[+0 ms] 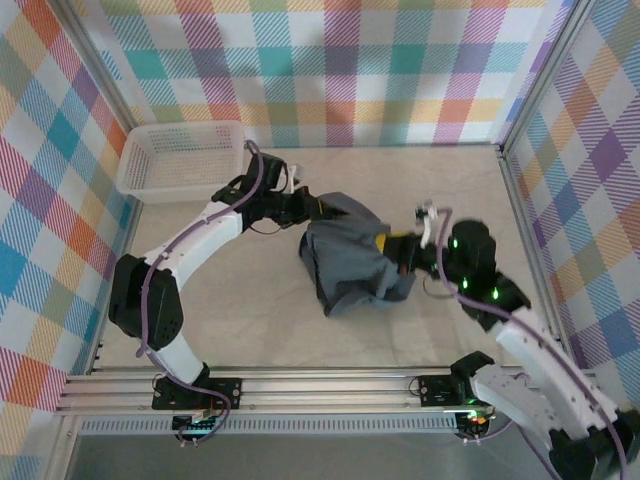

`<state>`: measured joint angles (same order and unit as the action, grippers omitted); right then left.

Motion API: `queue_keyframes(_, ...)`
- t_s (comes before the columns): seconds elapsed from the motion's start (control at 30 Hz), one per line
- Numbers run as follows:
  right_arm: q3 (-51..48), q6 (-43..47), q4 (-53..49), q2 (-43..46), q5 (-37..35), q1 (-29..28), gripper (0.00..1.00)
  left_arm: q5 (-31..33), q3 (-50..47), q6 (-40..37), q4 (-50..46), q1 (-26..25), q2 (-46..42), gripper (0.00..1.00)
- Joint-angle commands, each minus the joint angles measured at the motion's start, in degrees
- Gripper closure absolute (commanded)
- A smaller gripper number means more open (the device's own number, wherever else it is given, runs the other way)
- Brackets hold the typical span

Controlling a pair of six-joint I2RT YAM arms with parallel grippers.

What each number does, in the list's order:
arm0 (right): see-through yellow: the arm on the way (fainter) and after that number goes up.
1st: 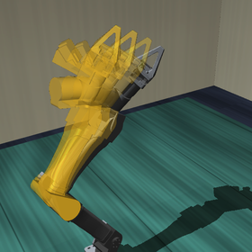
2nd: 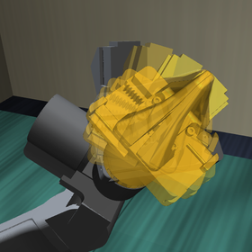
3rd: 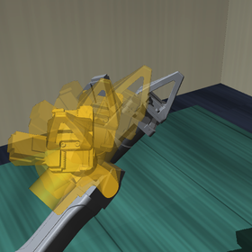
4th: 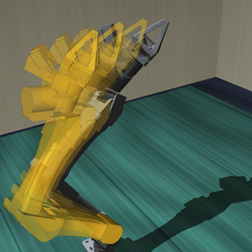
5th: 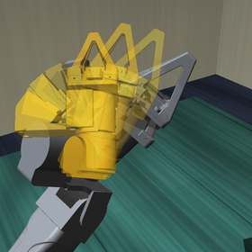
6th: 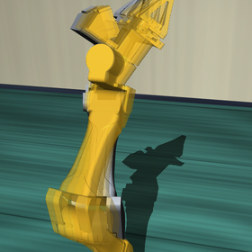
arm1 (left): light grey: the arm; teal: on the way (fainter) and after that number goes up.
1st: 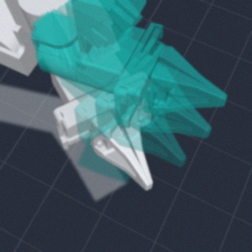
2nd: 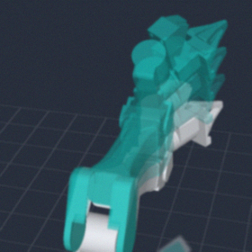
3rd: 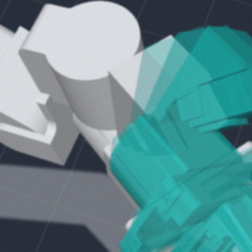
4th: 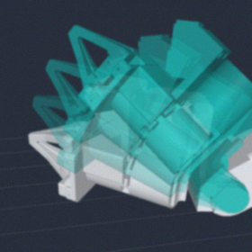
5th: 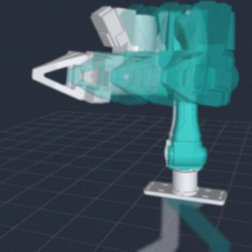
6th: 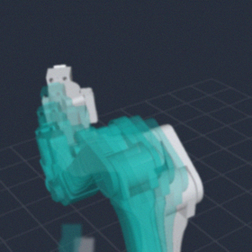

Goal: Fold the inside-out t-shirt

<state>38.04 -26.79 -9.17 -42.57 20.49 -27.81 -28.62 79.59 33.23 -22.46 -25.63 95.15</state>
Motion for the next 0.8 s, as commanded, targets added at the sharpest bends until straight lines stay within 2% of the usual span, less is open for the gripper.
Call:
queue_keyframes(0.0,-14.42,-7.16,-1.61,2.83,2.44,-3.48,1.00,2.09,-1.76,-1.30,-0.91,0.75,-4.16,1.00)
queue_keyframes(0.03,-16.23,-8.04,-4.09,2.07,4.26,-4.77,0.97,1.53,-2.73,-1.51,-0.80,0.77,-4.19,1.00)
queue_keyframes(0.07,-16.22,-7.83,-5.78,1.20,5.83,-5.27,0.87,0.76,-3.74,-1.56,-0.38,0.75,-4.19,1.00)
queue_keyframes(0.1,-14.73,-6.51,-8.34,-0.40,8.16,-5.49,0.69,-0.14,-5.02,-1.49,0.30,0.67,-4.31,1.00)
queue_keyframes(0.13,-12.38,-4.60,-11.09,-1.64,9.03,-5.50,0.60,-1.09,-6.29,-1.48,1.04,0.55,-4.36,1.00)
queue_keyframes(0.17,-9.61,-2.65,-14.01,-2.70,8.04,-5.50,0.52,-1.55,-7.22,-1.50,1.61,0.42,-4.60,1.00)
queue_keyframes(0.2,-5.91,-0.87,-17.32,-3.93,4.65,-5.54,0.42,-1.95,-8.12,-1.56,2.09,0.25,-4.78,1.00)
queue_keyframes(0.23,-2.62,0.25,-18.89,-5.05,-0.85,-5.45,0.37,-2.41,-8.68,-1.59,2.30,0.08,-4.89,1.00)
queue_keyframes(0.33,3.86,5.63,-14.40,-10.92,-9.08,-5.41,0.36,-4.28,-7.92,-1.67,2.12,-0.88,-4.92,1.00)
queue_keyframes(0.47,11.67,15.65,-6.99,-24.73,-12.08,-5.41,0.32,-4.47,-4.96,-2.30,0.75,-2.46,-5.23,1.00)
queue_keyframes(0.6,19.11,18.70,-3.59,-38.10,-12.87,-5.47,0.31,-4.06,-2.52,-2.34,-1.07,-2.60,-5.53,1.00)
queue_keyframes(0.7,23.28,17.51,-2.52,-45.43,-13.87,-5.50,0.35,-3.11,-2.49,-1.86,-1.25,-2.65,-6.75,1.00)
queue_keyframes(0.73,23.92,16.65,-1.61,-47.16,-14.92,-5.52,0.40,-3.17,-2.51,-1.73,-1.18,-2.62,-7.14,1.00)
queue_keyframes(0.77,24.49,15.97,-1.27,-48.24,-15.75,-5.42,0.49,-3.05,-2.55,-1.69,-1.29,-2.65,-7.38,1.00)
